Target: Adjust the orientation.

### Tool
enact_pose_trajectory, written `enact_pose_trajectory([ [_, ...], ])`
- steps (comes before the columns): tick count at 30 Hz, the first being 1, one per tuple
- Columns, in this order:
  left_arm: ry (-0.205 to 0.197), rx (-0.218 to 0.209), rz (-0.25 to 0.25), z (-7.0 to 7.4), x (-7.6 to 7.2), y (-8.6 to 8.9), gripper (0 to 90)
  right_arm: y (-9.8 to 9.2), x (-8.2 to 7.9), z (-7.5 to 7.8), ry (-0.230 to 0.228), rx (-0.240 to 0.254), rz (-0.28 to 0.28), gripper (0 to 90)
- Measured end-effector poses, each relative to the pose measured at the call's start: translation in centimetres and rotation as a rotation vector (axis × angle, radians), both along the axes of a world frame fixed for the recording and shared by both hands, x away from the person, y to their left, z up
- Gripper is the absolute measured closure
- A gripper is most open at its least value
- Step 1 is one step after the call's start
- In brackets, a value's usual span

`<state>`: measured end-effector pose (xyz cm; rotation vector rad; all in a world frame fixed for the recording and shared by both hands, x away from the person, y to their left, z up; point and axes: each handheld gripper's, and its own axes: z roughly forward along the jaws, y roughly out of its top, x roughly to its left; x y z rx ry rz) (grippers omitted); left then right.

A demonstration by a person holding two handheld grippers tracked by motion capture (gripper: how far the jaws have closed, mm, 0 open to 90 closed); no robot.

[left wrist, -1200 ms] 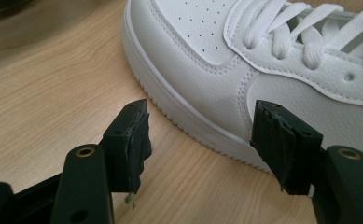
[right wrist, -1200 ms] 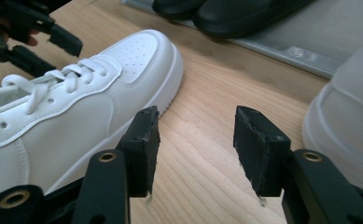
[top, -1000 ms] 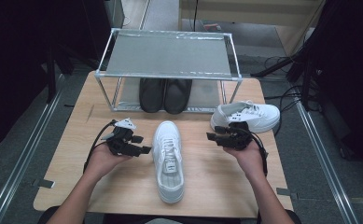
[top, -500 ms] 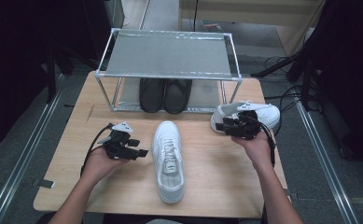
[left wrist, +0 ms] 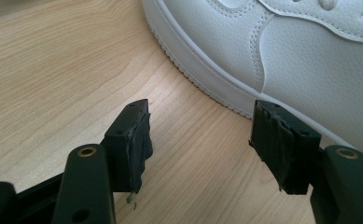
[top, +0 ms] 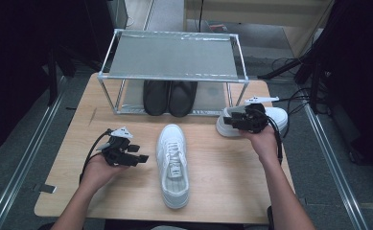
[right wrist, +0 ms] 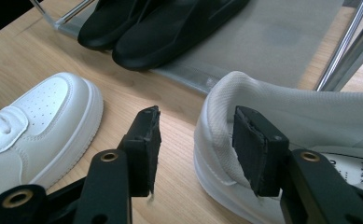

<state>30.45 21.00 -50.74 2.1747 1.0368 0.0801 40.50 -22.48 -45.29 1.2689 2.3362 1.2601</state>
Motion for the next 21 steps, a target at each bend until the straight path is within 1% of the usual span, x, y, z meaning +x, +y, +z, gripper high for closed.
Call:
enact_pose_trajectory([
  [1,-0.001,-0.002,0.004,0.0,0.0,0.0,38.1,0.0,0.2,-0.1,0.002,0.001,0.002,52.9],
  [4,0.001,0.001,0.006,0.0,0.0,0.0,38.1,0.2,0.9,-0.7,0.032,-0.016,0.004,53.0],
  [6,0.002,-0.001,0.003,-0.1,0.0,0.0,38.1,0.3,1.3,-1.2,0.056,-0.025,0.006,53.1],
  [9,0.003,-0.004,0.001,-0.1,0.0,0.0,38.1,0.8,2.0,-2.3,0.091,-0.053,0.014,53.5],
  [13,0.002,0.0,0.003,-0.1,0.0,0.0,38.2,1.3,2.6,-2.9,0.11,-0.057,0.009,55.9],
  [14,0.001,-0.005,0.005,-0.1,0.0,0.1,38.2,1.4,2.9,-3.1,0.11,-0.062,0.018,56.5],
  [16,0.002,-0.002,0.004,-0.1,0.1,0.1,38.2,1.9,3.2,-3.6,0.145,-0.071,0.037,55.4],
  [17,0.002,-0.002,0.003,-0.1,0.1,0.1,38.2,2.3,3.4,-4.2,0.166,-0.082,0.057,55.0],
  [18,0.004,-0.003,0.003,-0.1,0.1,0.1,38.2,2.6,3.4,-4.3,0.156,-0.111,0.054,57.2],
  [19,0.004,-0.003,0.003,-0.2,0.1,0.1,38.2,2.8,3.3,-4.3,0.128,-0.141,0.039,58.7],
  [20,0.004,-0.002,0.002,-0.2,0.1,0.1,38.2,2.8,3.3,-4.3,0.135,-0.141,0.028,62.9],
  [21,0.004,0.0,0.0,-0.1,0.1,0.1,38.2,2.7,3.3,-4.3,0.132,-0.143,0.022,67.4],
])
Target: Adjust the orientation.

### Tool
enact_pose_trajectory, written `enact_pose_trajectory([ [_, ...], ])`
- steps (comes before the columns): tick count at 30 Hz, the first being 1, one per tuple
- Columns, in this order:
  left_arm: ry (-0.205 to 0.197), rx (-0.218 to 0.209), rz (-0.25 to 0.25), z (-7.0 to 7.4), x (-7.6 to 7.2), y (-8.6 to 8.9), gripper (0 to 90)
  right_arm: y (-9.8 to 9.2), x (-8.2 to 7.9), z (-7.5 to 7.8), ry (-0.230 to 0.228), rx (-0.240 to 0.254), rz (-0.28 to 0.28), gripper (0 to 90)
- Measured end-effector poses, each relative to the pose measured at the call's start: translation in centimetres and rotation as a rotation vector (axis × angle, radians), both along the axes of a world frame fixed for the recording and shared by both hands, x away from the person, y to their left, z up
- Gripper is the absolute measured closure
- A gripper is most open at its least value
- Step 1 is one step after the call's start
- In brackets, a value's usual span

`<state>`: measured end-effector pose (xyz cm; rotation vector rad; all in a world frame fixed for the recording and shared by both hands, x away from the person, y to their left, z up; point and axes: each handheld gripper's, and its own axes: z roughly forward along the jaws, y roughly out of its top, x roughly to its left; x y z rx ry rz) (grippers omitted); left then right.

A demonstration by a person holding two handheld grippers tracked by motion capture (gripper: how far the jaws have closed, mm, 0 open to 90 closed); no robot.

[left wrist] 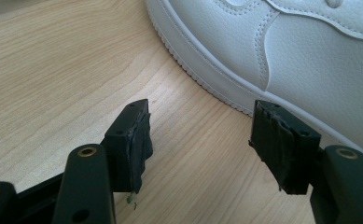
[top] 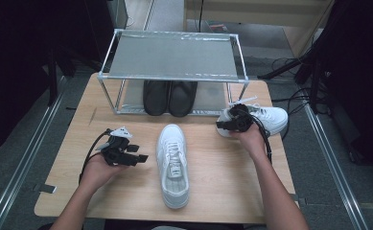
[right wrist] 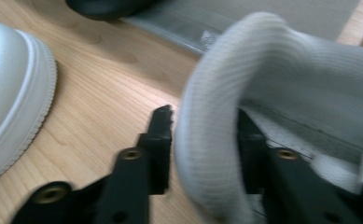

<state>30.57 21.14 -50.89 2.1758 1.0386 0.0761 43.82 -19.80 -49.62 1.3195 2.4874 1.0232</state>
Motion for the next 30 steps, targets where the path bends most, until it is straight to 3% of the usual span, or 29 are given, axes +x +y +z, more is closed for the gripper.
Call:
enact_pose_trajectory([
  [3,0.003,0.0,0.001,0.0,0.0,-0.1,38.2,-0.3,0.1,-0.1,0.008,0.033,0.017,71.4],
  [7,0.003,-0.004,0.0,0.0,-0.1,-0.1,38.2,-0.4,0.1,-0.1,0.007,0.043,0.037,75.5],
  [12,0.001,-0.007,0.005,0.1,0.0,0.2,38.2,0.2,-0.3,0.3,-0.026,-0.039,0.054,78.0],
  [15,-0.001,-0.011,0.005,0.1,0.0,0.3,38.2,-0.1,-0.6,0.8,0.003,-0.006,0.068,78.6],
  [17,-0.002,-0.014,0.007,0.1,0.0,0.4,38.3,-0.4,-1.0,1.4,-0.003,0.015,0.071,78.6],
  [20,-0.006,-0.013,0.006,0.3,0.0,0.4,38.3,-0.4,-1.9,2.4,-0.047,-0.008,0.073,78.3],
  [24,-0.005,-0.017,0.012,0.3,0.0,0.5,38.3,-0.3,-2.7,2.7,-0.067,-0.06,0.067,77.4],
  [30,-0.006,-0.018,0.011,0.4,0.0,0.5,38.3,0.2,-4.2,3.3,-0.074,-0.07,0.093,76.5],
])
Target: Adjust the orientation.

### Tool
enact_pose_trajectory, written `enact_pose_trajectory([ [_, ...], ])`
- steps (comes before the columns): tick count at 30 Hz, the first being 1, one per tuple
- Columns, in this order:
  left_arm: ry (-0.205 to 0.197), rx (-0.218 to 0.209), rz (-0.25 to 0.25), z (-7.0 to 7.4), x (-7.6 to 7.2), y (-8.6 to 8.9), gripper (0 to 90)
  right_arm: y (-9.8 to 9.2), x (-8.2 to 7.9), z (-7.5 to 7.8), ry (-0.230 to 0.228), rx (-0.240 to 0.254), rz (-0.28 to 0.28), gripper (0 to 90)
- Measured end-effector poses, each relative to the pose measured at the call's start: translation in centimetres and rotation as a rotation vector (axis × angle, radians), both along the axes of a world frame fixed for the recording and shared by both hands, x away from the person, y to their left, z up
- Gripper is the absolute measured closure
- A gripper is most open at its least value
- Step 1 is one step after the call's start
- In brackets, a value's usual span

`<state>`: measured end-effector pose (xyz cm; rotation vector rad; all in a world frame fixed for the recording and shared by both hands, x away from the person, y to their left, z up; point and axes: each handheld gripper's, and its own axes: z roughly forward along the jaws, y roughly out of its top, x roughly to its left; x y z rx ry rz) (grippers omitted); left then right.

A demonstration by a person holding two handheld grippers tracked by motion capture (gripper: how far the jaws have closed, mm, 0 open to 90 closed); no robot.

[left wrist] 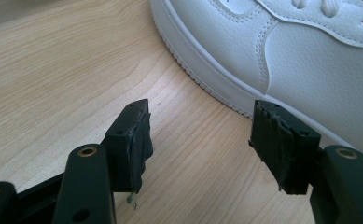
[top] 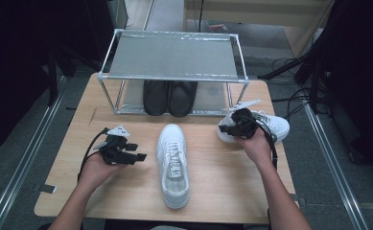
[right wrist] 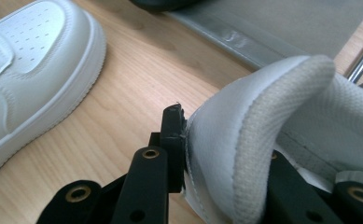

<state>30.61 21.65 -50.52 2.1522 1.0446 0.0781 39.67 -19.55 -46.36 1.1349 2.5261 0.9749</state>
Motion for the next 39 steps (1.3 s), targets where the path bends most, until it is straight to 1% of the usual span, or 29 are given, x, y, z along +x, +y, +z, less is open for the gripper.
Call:
enact_pose_trajectory([
  [2,-0.001,0.002,-0.002,0.0,0.0,0.0,38.3,0.3,-0.6,0.2,-0.006,-0.011,0.011,76.1],
  [4,-0.001,0.001,-0.004,0.1,0.1,0.0,38.3,0.7,-1.2,0.3,-0.002,-0.024,0.011,75.7],
  [6,-0.005,0.001,-0.006,0.1,0.2,0.0,38.3,1.2,-1.8,0.3,-0.006,-0.038,0.029,75.6],
  [10,-0.003,-0.004,-0.009,0.2,0.3,-0.2,38.3,1.9,-2.9,0.5,-0.014,-0.03,0.057,75.6],
  [12,-0.005,0.001,-0.013,0.2,0.5,-0.4,38.3,2.2,-3.5,0.6,-0.022,-0.03,0.079,75.6],
  [17,-0.008,-0.003,-0.02,0.4,0.7,-0.6,38.3,3.7,-5.3,0.4,-0.027,-0.083,0.129,75.6],
  [19,-0.009,-0.004,-0.024,0.4,0.8,-0.7,38.3,4.1,-5.9,0.3,-0.017,-0.082,0.152,75.6],
  [22,-0.016,-0.009,-0.025,0.5,1.0,-0.7,38.3,4.6,-6.9,0.4,0.005,-0.054,0.171,75.6],
  [24,-0.015,-0.015,-0.026,0.4,1.1,-0.7,38.4,4.9,-7.5,0.4,0.013,-0.047,0.178,75.6],
  [26,-0.015,-0.021,-0.026,0.4,1.2,-0.8,38.6,5.2,-8.2,0.3,0.013,-0.057,0.193,75.5],
  [27,-0.008,-0.014,-0.031,0.5,1.3,-0.9,38.6,5.3,-8.3,0.3,0.01,-0.058,0.196,75.5],
  [28,-0.015,-0.012,-0.034,0.6,1.4,-1.1,38.5,5.5,-8.6,0.3,0.008,-0.061,0.198,75.6],
  [30,-0.014,-0.015,-0.039,0.6,1.5,-1.2,38.6,5.8,-9.2,0.3,0.005,-0.054,0.215,75.6],
  [33,-0.012,-0.01,-0.047,0.6,1.6,-1.4,38.6,6.3,-9.8,0.3,0.023,-0.041,0.238,75.6],
  [34,-0.011,-0.011,-0.046,0.6,1.7,-1.5,38.6,6.5,-10.0,0.2,0.026,-0.047,0.244,75.6],
  [35,-0.014,-0.01,-0.049,0.6,1.7,-1.5,38.6,6.7,-10.2,0.0,0.019,-0.056,0.256,75.6],
  [36,-0.015,-0.008,-0.051,0.7,1.8,-1.5,38.6,7.0,-10.4,-0.1,0.032,-0.061,0.256,75.7],
  [37,-0.016,-0.01,-0.053,0.7,1.8,-1.6,38.6,7.1,-10.6,-0.3,0.03,-0.068,0.263,75.8],
  [39,-0.016,-0.008,-0.054,0.6,1.9,-1.7,38.6,7.3,-10.9,-0.4,0.047,-0.066,0.271,76.2],
])
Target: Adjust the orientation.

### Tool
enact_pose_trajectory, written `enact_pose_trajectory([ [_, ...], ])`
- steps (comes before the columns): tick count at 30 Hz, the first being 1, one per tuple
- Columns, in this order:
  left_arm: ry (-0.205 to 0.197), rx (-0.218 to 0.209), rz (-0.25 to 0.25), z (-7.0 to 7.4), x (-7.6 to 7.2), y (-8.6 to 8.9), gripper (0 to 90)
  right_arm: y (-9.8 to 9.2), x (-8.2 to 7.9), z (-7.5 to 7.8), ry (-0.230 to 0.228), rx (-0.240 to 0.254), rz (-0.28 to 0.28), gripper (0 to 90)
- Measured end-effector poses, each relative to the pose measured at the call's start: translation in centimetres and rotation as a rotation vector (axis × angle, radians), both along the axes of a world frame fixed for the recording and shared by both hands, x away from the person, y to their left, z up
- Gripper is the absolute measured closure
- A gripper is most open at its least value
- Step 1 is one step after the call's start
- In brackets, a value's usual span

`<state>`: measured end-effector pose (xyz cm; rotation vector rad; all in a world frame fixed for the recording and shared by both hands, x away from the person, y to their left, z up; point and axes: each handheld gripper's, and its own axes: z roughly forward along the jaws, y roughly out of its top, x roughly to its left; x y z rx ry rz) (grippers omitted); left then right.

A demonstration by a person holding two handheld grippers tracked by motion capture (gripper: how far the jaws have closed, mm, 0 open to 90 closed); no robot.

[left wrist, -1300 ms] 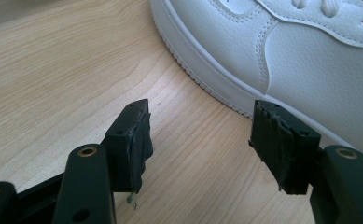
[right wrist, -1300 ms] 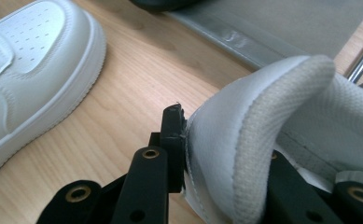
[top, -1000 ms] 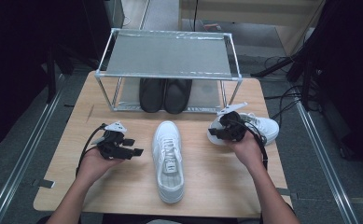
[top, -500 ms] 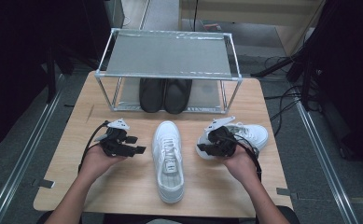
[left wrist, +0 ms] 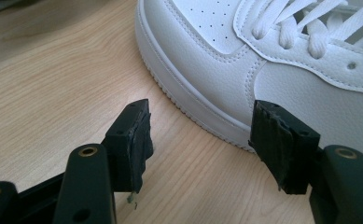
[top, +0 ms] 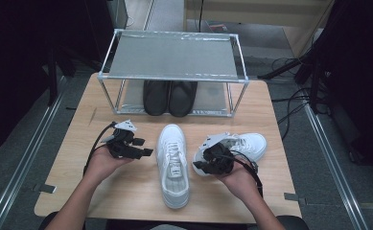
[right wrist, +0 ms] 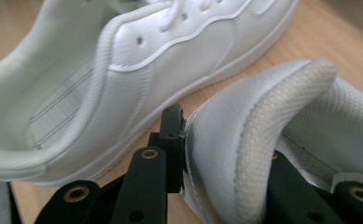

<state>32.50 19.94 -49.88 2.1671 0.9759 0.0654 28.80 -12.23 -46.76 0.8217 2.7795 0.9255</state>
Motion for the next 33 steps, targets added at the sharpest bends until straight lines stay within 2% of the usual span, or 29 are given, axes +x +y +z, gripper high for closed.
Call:
enact_pose_trajectory([
  [7,-0.001,-0.004,-0.017,0.0,0.4,-0.5,38.6,0.0,-0.4,-1.0,0.055,0.02,0.01,77.5],
  [10,0.0,0.001,-0.021,0.0,0.5,-0.7,38.7,0.2,-0.5,-1.7,0.071,0.013,0.016,77.5],
  [13,-0.008,-0.001,-0.027,0.2,0.7,-0.9,38.7,0.4,-0.7,-2.1,0.064,0.01,0.017,76.9],
  [16,-0.002,0.004,-0.032,0.1,0.9,-1.0,38.7,0.0,-0.7,-2.1,0.057,0.042,0.017,71.8],
  [18,-0.003,0.004,-0.034,0.1,1.1,-0.9,38.7,-0.3,-0.8,-1.9,0.062,0.074,0.01,67.0],
  [23,-0.001,-0.005,-0.028,0.2,1.5,-0.8,38.6,-0.9,-1.3,-1.3,0.036,0.1,0.002,60.5],
  [27,-0.007,-0.009,-0.027,0.1,1.7,-0.7,38.6,-1.6,-1.5,-0.7,0.036,0.128,-0.01,59.1],
  [33,-0.011,-0.02,-0.024,0.0,1.9,-0.8,38.5,-3.0,-2.0,0.7,0.001,0.17,-0.033,58.6],
])
